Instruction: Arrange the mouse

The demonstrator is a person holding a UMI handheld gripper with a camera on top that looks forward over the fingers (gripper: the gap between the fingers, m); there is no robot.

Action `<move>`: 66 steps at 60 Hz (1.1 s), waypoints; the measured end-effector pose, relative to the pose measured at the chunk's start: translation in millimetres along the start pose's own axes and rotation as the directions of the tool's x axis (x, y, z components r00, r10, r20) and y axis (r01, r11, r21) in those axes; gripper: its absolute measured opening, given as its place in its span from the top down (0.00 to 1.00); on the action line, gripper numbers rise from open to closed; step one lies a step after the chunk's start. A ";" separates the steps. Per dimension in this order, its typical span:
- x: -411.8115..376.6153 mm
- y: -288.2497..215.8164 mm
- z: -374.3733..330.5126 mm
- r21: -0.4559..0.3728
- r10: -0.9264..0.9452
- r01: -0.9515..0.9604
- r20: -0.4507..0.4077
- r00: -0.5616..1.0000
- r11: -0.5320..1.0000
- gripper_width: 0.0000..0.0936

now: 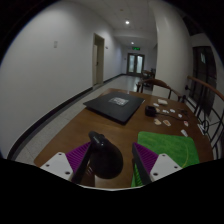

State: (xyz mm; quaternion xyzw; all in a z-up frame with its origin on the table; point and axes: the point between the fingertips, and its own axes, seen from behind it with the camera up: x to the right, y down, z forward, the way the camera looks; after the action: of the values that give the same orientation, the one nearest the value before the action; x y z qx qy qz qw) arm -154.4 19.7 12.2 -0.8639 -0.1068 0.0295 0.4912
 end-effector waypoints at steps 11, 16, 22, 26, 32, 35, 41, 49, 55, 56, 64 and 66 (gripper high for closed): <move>-2.3 -23.2 41.3 -0.013 0.003 -0.003 0.007 1.000 1.000 0.62; -0.5 -28.0 46.2 0.034 -0.040 0.040 -0.017 0.999 0.999 0.71; -3.8 -29.3 43.5 0.053 -0.035 0.034 0.012 0.999 0.998 0.79; -5.5 -38.9 25.6 0.067 -0.004 0.000 0.052 0.999 0.998 0.80; 30.9 -86.2 -22.4 0.207 -0.022 0.025 -0.020 1.000 0.978 0.80; 61.3 -106.0 -50.0 0.260 -0.028 0.049 -0.084 0.996 0.964 0.80; 124.7 -106.4 -75.9 0.281 0.011 0.042 -0.185 0.983 0.959 0.81; 186.9 -31.4 -51.8 0.133 0.065 -0.031 -0.256 0.964 0.991 0.80; 186.4 13.8 -27.6 0.035 0.084 -0.078 -0.225 0.971 0.996 0.80; 184.1 22.1 -28.8 0.036 0.078 -0.072 -0.227 0.971 0.997 0.80; 190.6 18.8 -25.0 0.031 0.048 -0.041 -0.259 0.965 0.999 0.71; 191.7 20.0 -27.0 0.011 0.038 -0.037 -0.254 0.966 0.999 0.66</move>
State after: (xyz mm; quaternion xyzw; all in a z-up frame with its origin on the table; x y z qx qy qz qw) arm 39.9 28.0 19.3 -0.8609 -0.0264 -0.0720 0.5029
